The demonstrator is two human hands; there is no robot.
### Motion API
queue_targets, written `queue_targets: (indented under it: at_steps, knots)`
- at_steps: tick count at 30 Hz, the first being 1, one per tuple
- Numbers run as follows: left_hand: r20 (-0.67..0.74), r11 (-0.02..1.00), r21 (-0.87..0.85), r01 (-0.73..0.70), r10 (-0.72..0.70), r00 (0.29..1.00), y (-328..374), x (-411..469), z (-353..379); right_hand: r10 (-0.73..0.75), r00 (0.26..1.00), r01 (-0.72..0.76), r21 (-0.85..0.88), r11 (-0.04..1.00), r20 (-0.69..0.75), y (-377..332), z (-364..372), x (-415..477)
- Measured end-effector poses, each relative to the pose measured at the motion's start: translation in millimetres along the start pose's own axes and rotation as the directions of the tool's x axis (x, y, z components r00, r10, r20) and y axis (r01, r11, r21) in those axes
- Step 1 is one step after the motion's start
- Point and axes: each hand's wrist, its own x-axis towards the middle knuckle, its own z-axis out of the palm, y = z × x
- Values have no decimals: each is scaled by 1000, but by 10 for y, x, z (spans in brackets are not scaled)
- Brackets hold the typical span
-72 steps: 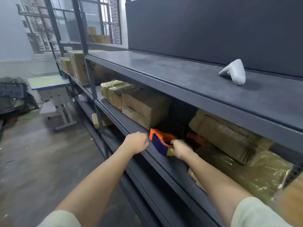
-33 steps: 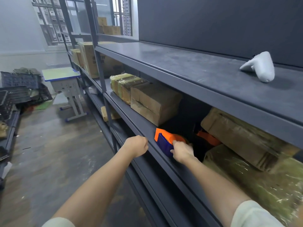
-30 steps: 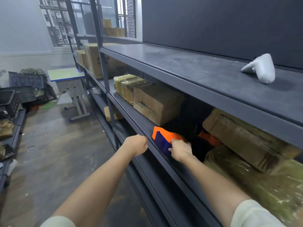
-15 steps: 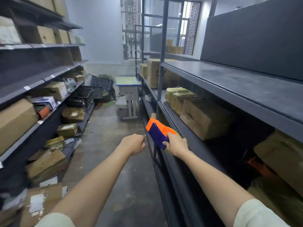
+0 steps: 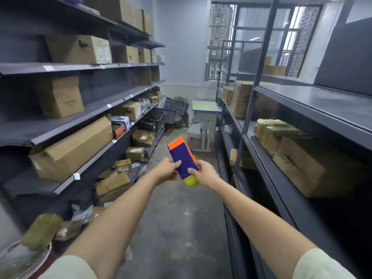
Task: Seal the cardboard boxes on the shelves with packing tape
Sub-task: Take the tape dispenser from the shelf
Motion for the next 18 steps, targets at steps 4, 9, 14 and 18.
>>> queue_targets:
  at_steps: [4,9,14,18]
  knots:
    - [-30,999,-2,-33,33,999,1,23,-32,8,995,-21,138,990,97,-64,32,43]
    - [-13,984,177,-37,40,999,-27,71,-59,233,937,-325,410,852,260,-109,59,134]
    - [30,975,217,-41,35,999,-100,152,-73,346,864,-504,610,612,367,-98,197,307]
    - [10,964,260,-63,62,998,-143,262,-146,393,884,-458,636,622,253,-60,418,475]
